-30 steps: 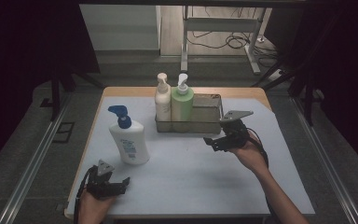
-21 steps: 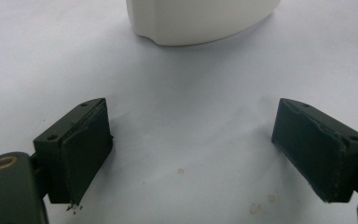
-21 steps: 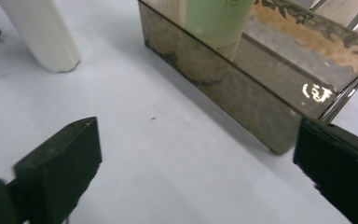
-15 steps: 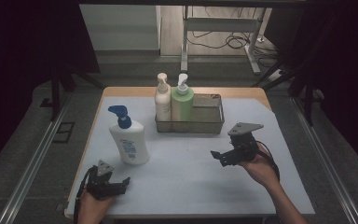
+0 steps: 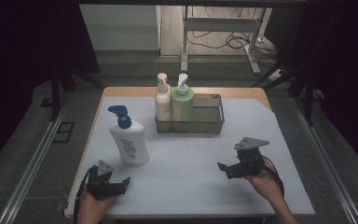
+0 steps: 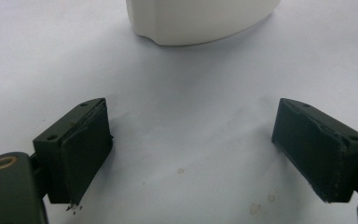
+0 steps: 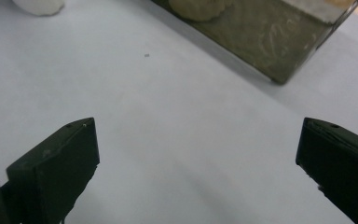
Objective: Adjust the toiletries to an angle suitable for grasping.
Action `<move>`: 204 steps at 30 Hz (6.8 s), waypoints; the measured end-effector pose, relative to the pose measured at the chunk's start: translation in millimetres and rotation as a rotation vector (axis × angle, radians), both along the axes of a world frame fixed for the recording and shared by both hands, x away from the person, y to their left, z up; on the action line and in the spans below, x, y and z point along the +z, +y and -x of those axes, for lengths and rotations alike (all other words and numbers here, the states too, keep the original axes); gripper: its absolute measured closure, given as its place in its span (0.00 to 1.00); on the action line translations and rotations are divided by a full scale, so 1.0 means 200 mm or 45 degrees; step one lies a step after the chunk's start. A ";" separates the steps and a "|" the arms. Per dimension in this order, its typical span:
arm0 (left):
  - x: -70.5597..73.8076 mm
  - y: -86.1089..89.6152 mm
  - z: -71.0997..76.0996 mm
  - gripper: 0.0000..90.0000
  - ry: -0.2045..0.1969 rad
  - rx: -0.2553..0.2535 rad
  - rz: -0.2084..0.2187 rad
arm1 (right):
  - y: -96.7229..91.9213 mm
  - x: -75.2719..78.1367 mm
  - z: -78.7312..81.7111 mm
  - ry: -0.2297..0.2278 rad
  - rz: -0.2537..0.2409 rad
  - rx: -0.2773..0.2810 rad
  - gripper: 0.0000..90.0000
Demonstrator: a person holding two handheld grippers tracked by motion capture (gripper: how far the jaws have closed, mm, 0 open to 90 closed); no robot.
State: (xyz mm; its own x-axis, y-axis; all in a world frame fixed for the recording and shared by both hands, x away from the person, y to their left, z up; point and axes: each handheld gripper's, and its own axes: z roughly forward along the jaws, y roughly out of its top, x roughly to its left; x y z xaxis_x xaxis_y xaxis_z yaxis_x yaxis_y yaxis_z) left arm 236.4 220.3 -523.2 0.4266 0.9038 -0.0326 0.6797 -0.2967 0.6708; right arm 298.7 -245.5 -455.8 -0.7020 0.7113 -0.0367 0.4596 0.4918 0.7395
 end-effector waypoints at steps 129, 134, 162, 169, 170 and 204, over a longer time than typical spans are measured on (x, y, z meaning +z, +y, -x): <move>0.09 -0.13 -0.41 0.99 -0.001 -0.326 0.184 | -0.07 -0.34 0.03 0.097 0.024 -0.056 0.00; 0.08 -0.17 -0.38 0.99 0.010 -0.358 0.185 | -0.07 -0.34 0.03 0.097 0.024 -0.056 0.00; 0.07 -0.33 -0.40 0.99 0.027 -0.444 0.143 | -0.07 -0.34 0.03 0.097 0.023 -0.056 0.00; 0.07 -0.38 -0.38 0.99 0.038 -0.490 0.132 | -0.07 -0.34 0.03 0.097 0.024 -0.055 0.00; 0.07 -0.39 -0.38 0.99 0.041 -0.496 0.134 | -0.07 -0.34 0.03 0.097 0.024 -0.055 0.00; 0.04 -0.69 -0.32 0.99 0.093 -0.652 0.167 | -0.06 -0.34 0.03 0.104 0.027 -0.056 0.00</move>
State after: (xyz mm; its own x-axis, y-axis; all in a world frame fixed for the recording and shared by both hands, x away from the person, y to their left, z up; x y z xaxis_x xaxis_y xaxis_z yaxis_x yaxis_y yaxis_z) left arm 301.2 82.1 -515.3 0.8046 0.5668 -0.1771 0.5160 -0.5198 0.6808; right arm 292.4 -258.3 -522.8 -0.6715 0.7410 0.0040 0.5395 0.4852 0.6881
